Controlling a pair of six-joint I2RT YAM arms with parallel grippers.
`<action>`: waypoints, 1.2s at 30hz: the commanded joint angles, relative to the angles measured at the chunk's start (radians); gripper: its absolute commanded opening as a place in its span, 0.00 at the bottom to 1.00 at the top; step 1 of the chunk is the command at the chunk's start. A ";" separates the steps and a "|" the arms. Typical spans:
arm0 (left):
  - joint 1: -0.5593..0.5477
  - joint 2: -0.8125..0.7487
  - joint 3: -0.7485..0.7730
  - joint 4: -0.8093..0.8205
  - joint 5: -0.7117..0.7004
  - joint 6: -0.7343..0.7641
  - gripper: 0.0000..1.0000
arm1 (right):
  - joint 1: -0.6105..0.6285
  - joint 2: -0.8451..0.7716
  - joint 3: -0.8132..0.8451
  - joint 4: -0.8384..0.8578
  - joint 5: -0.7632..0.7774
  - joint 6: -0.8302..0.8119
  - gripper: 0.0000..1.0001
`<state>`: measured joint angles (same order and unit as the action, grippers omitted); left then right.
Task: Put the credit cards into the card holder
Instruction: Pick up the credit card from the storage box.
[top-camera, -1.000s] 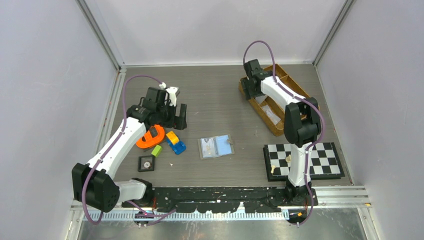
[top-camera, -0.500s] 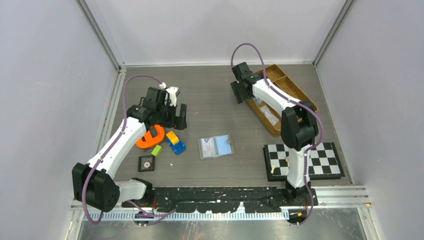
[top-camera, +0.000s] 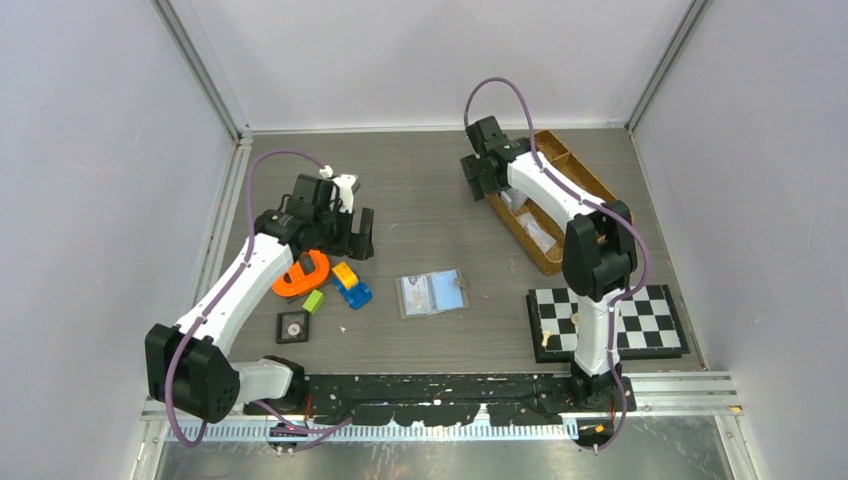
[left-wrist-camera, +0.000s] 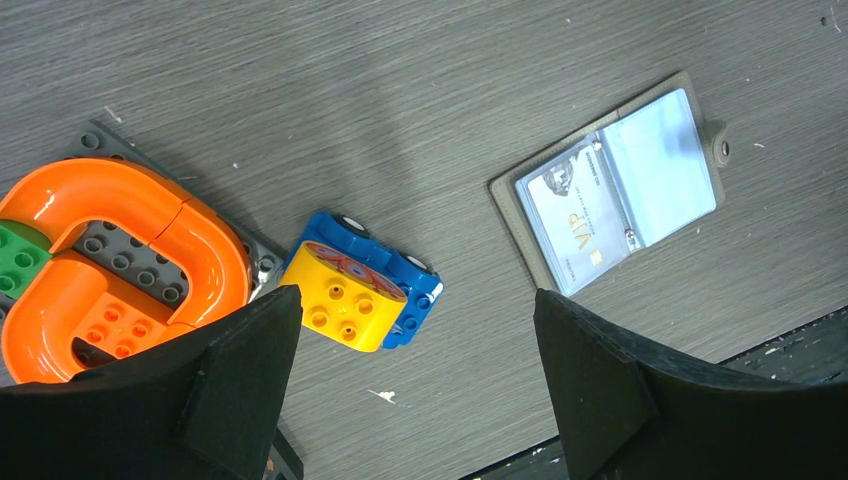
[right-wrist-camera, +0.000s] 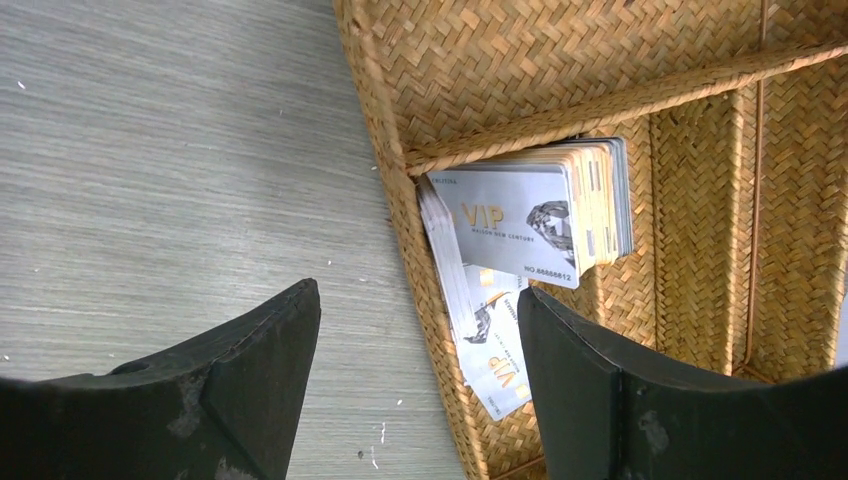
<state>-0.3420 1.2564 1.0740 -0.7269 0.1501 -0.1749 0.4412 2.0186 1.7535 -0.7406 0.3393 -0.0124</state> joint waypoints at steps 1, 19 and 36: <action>0.000 0.003 -0.004 0.009 0.014 0.006 0.88 | -0.024 0.019 0.053 0.000 -0.037 0.006 0.78; 0.000 0.002 -0.005 0.008 0.016 0.006 0.88 | -0.059 0.090 0.103 -0.058 -0.189 0.003 0.71; 0.000 0.002 -0.008 0.010 0.013 0.006 0.88 | -0.059 0.030 0.099 -0.061 -0.201 0.007 0.66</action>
<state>-0.3420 1.2606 1.0687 -0.7269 0.1509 -0.1745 0.3782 2.1262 1.8141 -0.8009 0.1505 -0.0093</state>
